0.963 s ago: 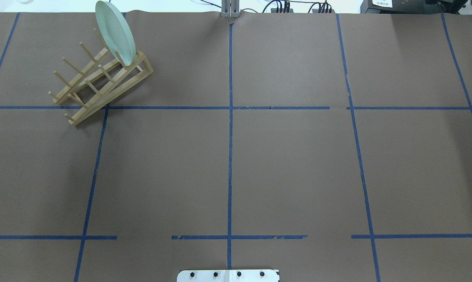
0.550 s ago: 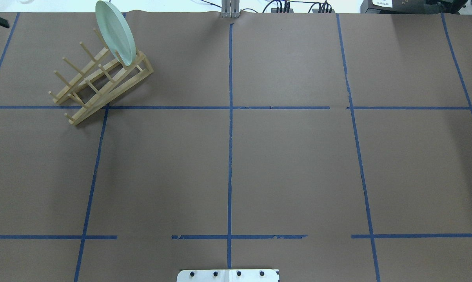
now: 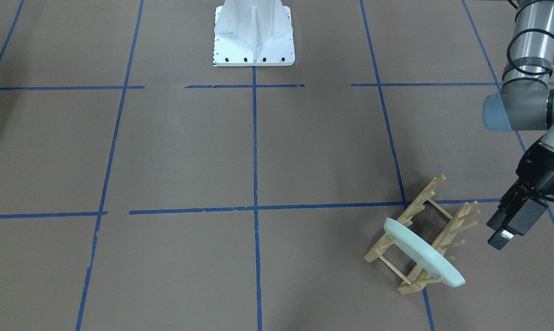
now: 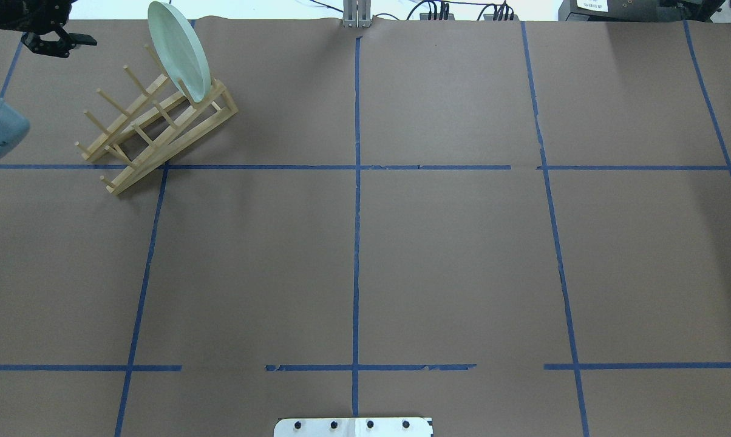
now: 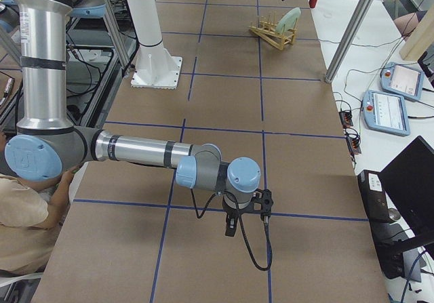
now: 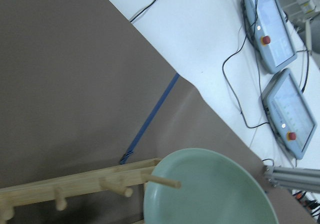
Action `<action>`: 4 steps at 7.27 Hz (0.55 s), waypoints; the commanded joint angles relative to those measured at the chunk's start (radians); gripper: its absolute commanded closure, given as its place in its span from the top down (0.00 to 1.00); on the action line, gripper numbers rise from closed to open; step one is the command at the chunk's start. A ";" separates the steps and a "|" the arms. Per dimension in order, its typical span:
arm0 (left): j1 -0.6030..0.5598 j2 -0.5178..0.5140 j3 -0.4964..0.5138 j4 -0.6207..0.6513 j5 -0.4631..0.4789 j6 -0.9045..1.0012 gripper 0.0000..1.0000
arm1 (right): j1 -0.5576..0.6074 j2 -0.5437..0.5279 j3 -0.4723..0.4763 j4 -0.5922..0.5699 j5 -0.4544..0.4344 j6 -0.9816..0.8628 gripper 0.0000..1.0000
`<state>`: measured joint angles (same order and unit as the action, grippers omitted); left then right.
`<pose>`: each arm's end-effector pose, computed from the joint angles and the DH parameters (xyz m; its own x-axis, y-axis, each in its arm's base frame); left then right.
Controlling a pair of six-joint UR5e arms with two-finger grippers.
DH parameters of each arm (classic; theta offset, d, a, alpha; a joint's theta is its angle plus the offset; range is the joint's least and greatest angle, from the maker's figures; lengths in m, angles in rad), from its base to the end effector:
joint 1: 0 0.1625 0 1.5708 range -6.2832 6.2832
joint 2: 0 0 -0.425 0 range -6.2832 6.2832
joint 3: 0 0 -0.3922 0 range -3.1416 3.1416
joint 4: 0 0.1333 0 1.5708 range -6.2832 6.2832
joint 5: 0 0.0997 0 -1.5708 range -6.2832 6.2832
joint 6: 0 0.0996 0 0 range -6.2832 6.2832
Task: Place plate on table
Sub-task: 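Move the left gripper toward the pale green plate in the wooden rack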
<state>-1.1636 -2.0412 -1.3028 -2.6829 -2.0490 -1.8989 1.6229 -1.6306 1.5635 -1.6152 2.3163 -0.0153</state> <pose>0.1920 -0.6660 0.3885 -0.1109 -0.4654 -0.8781 0.6372 0.6448 -0.4221 0.0894 -0.4528 0.6969 0.7305 0.0984 0.6758 -0.0406 0.9941 -0.1009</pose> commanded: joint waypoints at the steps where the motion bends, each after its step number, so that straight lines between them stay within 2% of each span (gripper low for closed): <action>1: 0.022 -0.046 0.031 -0.029 0.088 -0.068 1.00 | 0.000 0.000 0.000 0.000 0.000 0.000 1.00; 4: 0.067 -0.102 0.071 -0.031 0.098 -0.101 1.00 | 0.000 0.000 0.001 0.000 0.000 0.000 1.00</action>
<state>-1.1122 -2.1220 -1.2503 -2.7131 -1.9545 -1.9954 1.6229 -1.6306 1.5644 -1.6153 2.3163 -0.0153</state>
